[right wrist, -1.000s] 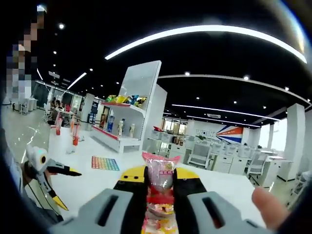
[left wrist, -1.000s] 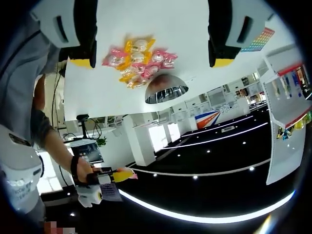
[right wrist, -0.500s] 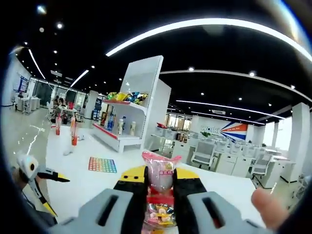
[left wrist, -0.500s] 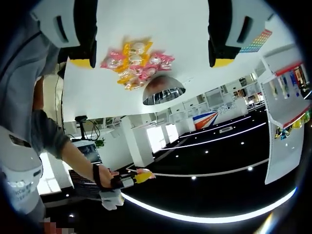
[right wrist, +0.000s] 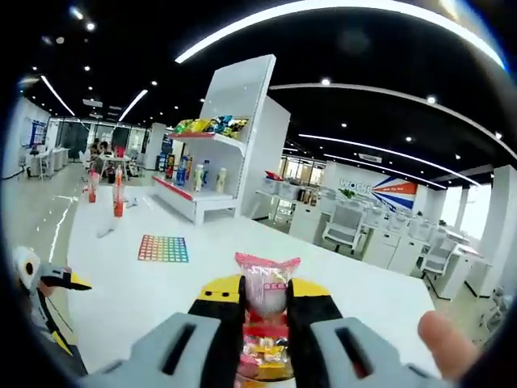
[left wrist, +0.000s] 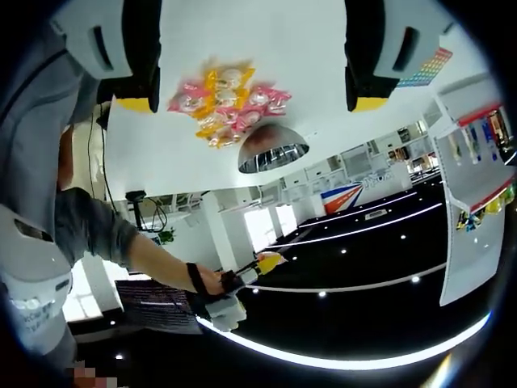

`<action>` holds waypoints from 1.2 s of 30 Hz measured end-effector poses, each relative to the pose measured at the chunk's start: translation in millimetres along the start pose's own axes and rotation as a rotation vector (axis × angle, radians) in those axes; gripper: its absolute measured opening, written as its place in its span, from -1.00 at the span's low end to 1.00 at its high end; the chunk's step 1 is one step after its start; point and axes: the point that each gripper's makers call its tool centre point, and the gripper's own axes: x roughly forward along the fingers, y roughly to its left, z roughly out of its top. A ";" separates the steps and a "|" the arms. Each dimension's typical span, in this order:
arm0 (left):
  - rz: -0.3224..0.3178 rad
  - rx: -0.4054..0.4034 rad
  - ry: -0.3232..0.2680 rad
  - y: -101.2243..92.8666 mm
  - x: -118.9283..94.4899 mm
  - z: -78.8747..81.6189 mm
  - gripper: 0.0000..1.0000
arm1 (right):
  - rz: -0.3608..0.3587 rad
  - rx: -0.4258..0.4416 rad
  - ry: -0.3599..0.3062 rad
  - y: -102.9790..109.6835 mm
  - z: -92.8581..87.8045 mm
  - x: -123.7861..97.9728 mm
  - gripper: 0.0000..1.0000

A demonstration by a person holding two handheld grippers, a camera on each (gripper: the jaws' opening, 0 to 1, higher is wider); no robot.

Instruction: Pick up the marshmallows scattered on the table and place them into the bowl on the table

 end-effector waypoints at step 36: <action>-0.009 -0.008 0.005 1.1 3.7 -5.5 0.89 | 0.038 0.021 0.468 13.3 -208.6 105.5 -0.66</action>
